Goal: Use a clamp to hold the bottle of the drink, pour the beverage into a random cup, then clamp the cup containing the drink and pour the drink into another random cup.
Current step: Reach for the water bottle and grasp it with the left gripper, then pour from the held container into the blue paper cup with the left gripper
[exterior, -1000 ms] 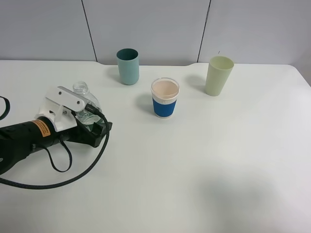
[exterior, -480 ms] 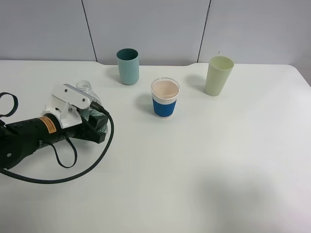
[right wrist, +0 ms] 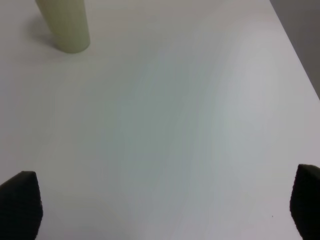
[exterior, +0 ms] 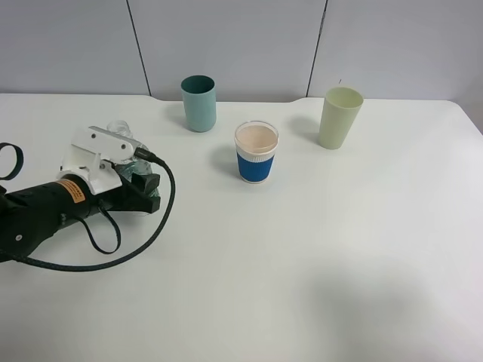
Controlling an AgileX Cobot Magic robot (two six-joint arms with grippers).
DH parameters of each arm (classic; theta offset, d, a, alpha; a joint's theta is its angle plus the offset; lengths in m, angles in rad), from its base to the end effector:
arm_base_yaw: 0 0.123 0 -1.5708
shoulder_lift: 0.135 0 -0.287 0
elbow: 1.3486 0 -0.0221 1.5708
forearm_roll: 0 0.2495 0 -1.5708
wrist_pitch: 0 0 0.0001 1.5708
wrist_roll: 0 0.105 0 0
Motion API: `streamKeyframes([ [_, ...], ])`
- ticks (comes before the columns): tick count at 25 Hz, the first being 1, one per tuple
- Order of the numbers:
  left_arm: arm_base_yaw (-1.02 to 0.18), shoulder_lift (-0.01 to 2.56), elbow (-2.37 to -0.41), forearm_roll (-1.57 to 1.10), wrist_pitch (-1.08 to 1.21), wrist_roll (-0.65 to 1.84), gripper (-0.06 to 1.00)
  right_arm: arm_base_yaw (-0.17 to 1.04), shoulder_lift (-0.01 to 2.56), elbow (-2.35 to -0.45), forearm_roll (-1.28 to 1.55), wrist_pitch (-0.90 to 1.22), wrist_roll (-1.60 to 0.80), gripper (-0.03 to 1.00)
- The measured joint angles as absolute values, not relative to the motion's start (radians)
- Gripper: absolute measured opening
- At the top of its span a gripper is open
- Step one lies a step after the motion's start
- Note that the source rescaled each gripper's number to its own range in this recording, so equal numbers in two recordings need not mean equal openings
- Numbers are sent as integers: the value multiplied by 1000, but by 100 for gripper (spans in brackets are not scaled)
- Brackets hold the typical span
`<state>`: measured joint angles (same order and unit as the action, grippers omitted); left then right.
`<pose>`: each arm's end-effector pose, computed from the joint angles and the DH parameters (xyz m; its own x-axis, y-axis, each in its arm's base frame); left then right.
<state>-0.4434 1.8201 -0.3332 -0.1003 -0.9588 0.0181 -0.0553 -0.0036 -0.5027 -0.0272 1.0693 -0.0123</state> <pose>0.2443 -0.1065 0.1020 -0.4014 0.1469 -0.9040 0.3451 0.9386 -0.0007 0.0031 -0.0027 0.2703 -0.4590 0.0000 -0.8884 0.0648 0.9973 -0.0335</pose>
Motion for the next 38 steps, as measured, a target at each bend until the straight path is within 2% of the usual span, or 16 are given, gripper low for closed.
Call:
streamKeyframes([
  [10,-518,1729,-348,-383,-875,51,5,-55,-4,-503,-27,1069,-12,100],
  [15,-548,1652,-367,-549,-845,153,5,-55,-4,-503,-27,1069,-12,100],
  [24,-559,1524,-399,-829,-758,501,5,-55,-4,-503,-27,1069,-12,100],
  [34,-559,1487,-582,-1170,-561,1023,5,-55,-4,-503,-27,1069,-12,100],
  [38,-592,1488,-641,-1290,-553,1217,5,-55,-4,-503,-27,1069,-12,100],
])
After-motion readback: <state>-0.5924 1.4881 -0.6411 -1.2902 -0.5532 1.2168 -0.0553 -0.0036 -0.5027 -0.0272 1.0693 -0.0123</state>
